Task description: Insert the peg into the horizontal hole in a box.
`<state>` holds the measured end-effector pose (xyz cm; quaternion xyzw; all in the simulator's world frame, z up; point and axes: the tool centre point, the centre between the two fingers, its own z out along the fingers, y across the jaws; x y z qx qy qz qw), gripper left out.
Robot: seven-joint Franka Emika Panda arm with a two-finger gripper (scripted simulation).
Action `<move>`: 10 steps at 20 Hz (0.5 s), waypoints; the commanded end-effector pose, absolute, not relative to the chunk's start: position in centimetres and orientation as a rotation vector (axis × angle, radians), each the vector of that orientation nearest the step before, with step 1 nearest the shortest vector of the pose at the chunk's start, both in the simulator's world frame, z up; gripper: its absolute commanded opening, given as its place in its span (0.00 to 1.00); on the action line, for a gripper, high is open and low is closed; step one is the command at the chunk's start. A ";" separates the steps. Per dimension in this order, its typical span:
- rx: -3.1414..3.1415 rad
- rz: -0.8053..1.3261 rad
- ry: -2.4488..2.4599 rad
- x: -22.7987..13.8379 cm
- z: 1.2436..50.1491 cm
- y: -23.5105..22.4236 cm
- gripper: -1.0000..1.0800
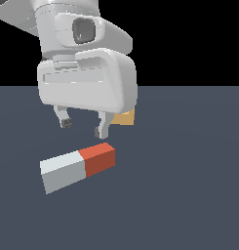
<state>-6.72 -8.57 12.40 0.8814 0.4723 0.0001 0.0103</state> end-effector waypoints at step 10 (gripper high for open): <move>2.952 -0.002 1.058 -11.6 8.5 -8.6 0.96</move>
